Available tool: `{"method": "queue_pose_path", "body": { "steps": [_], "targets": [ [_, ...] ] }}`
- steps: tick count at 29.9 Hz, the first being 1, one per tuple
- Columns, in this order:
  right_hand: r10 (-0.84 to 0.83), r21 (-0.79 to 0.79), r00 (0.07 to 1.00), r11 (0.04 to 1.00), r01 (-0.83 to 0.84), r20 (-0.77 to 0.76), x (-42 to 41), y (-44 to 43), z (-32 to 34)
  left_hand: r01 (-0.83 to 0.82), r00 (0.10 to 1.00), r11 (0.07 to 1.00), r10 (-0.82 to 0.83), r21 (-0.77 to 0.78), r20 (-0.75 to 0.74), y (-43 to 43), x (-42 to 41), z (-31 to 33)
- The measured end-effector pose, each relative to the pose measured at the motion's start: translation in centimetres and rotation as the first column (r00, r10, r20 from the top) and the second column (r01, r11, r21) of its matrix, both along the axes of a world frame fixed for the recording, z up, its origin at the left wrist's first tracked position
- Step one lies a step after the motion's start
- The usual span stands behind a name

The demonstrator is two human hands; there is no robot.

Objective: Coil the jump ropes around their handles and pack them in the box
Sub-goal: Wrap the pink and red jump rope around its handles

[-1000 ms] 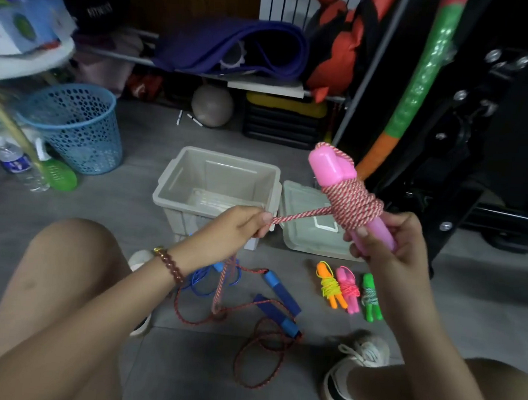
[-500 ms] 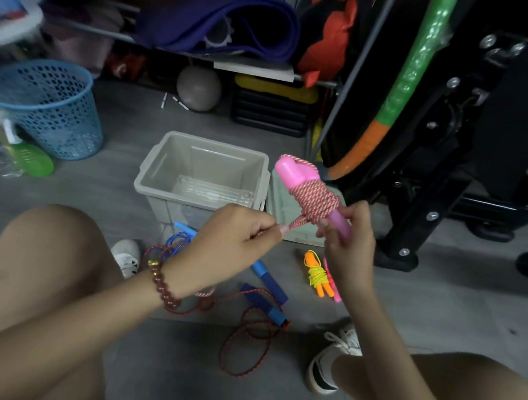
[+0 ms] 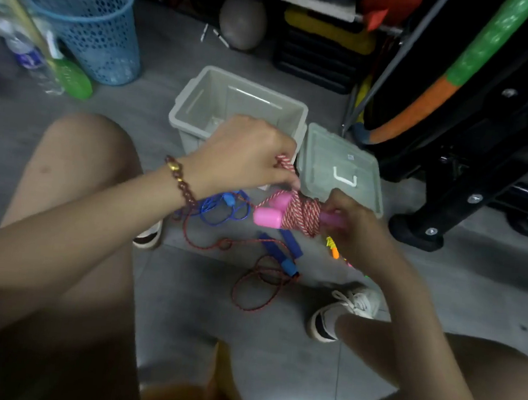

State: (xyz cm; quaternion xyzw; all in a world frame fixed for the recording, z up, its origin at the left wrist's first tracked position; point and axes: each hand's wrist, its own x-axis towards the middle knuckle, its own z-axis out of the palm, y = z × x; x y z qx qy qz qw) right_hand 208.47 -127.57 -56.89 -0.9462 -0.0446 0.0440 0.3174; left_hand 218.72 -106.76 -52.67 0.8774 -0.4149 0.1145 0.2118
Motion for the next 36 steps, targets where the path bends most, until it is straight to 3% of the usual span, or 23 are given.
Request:
{"method": "queue_pose_path", "body": {
  "steps": [9, 13, 16, 20, 23, 29, 31, 33, 36],
  "targets": [
    [0.213, 0.264, 0.969, 0.949, -0.175, -0.125, -0.9, 0.6, 1.7, -0.056, 0.949, 0.994, 0.023, -0.094, -0.315, 0.0, 0.7, -0.7],
    [0.320, 0.495, 0.940, 0.839, -0.223, -0.118, -1.4, 1.0, 2.9, -0.017, 0.872, 0.979, -0.084, -0.201, -0.482, -0.2, 0.8, -1.3],
    [0.297, 0.645, 0.951, 0.744, -0.174, -0.086, -1.5, 0.5, 3.4, -0.009, 0.810, 0.958, -0.161, -0.286, -0.564, -0.5, 1.1, -1.6],
    [0.139, 0.816, 0.990, 0.573, -0.078, -0.003, -1.4, -0.2, 4.4, 0.048, 0.697, 0.936, -0.281, -0.349, -0.659, -0.4, 1.6, -1.6],
    [-0.090, 0.922, 0.995, 0.381, 0.071, -0.039, -1.2, -0.4, 4.9, -0.007, 0.699, 0.950, -0.219, -0.313, -0.681, -0.8, 1.5, -2.1],
    [-0.483, 0.966, 0.857, 0.076, 0.247, -0.181, -0.1, -1.4, 4.2, -0.032, 0.742, 0.979, -0.114, -0.204, -0.661, -1.2, 0.9, -3.2],
    [-0.567, 0.936, 0.804, 0.154, 0.315, -0.178, 0.2, -1.7, 3.3, -0.023, 0.762, 0.985, -0.094, -0.173, -0.641, -1.5, 0.3, -3.2],
    [-0.636, 0.880, 0.764, 0.294, 0.372, -0.110, 0.6, -1.9, 2.6, -0.037, 0.788, 0.985, -0.075, -0.168, -0.611, -2.0, -0.3, -2.8],
    [-0.690, 0.751, 0.724, 0.471, 0.462, -0.013, 1.5, -1.7, 1.6, -0.083, 0.775, 0.940, -0.147, -0.330, -0.614, -2.9, -1.5, -1.9]
  ]
}}
